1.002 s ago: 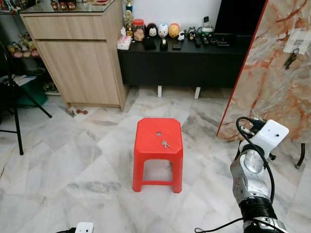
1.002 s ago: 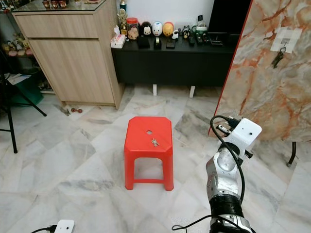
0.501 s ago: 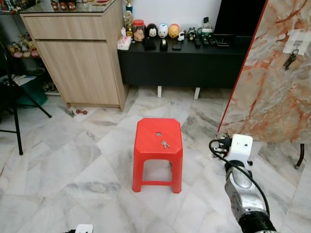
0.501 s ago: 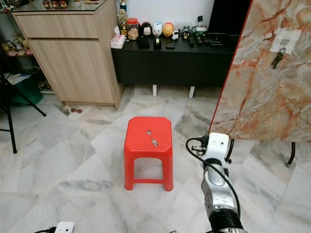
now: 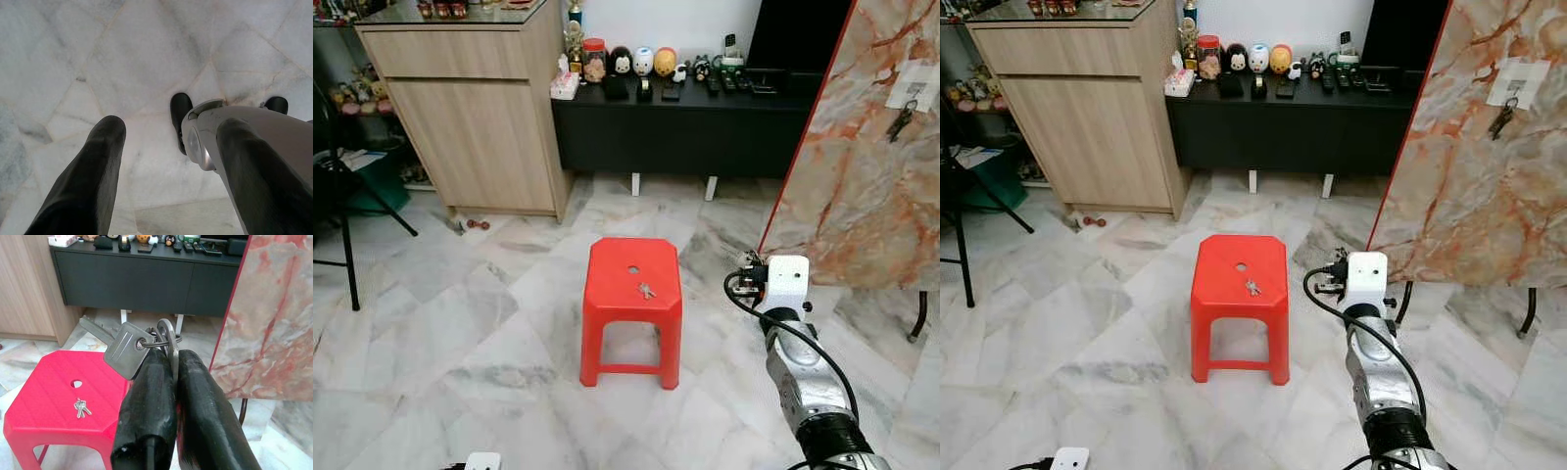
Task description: Hang keys on a hook
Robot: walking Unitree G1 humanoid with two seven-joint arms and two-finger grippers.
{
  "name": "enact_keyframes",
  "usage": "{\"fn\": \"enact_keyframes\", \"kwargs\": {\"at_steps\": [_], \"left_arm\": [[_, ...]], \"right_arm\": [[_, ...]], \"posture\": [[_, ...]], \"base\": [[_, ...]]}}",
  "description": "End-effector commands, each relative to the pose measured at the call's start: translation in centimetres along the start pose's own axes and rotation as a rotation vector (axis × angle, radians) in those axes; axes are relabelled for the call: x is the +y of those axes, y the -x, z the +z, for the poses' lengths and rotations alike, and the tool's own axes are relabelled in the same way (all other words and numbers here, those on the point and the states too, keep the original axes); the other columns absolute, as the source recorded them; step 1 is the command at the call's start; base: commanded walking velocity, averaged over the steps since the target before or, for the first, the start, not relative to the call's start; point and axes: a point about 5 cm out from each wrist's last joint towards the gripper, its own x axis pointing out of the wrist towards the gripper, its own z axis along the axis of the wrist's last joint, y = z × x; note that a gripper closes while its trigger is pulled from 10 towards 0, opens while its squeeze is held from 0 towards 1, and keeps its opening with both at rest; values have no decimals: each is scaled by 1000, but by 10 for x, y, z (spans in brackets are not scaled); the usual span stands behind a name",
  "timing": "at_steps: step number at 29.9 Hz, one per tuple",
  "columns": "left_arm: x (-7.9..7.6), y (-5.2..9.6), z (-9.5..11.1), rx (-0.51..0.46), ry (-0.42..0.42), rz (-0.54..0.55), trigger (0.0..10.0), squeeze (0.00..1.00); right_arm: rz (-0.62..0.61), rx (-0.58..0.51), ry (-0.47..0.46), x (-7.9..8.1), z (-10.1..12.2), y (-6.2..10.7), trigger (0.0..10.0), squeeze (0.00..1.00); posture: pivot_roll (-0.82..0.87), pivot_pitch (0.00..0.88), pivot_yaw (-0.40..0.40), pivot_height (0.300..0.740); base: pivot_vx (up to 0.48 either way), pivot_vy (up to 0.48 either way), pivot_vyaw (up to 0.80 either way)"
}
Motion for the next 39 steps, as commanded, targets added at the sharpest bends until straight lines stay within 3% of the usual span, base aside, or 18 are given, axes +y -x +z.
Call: {"fn": "enact_keyframes", "kwargs": {"at_steps": [1,5,13,27,39], "left_arm": [[-2,0,-4,11,-10,-5,10000,0],[-19,-3,3,-5,-19,-26,10000,0],[-21,-3,6,-11,-27,-26,10000,0],[-22,-5,13,-32,-34,-22,10000,0],[-23,-5,18,-51,-31,-22,10000,0]], "right_arm": [[4,-32,-14,1,10,-2,10000,0],[-30,110,-84,1,-29,6,10000,0],[-79,255,-71,0,-67,21,10000,0],[-64,201,-62,2,-53,11,10000,0],[-76,184,-58,1,-49,8,10000,0]], "posture": [[20,0,-52,740],[19,0,-60,740],[14,0,-55,740],[7,0,-52,740],[12,0,-49,740]], "base": [[0,0,0],[0,0,0],[0,0,0],[0,0,0],[0,-340,0]]}}
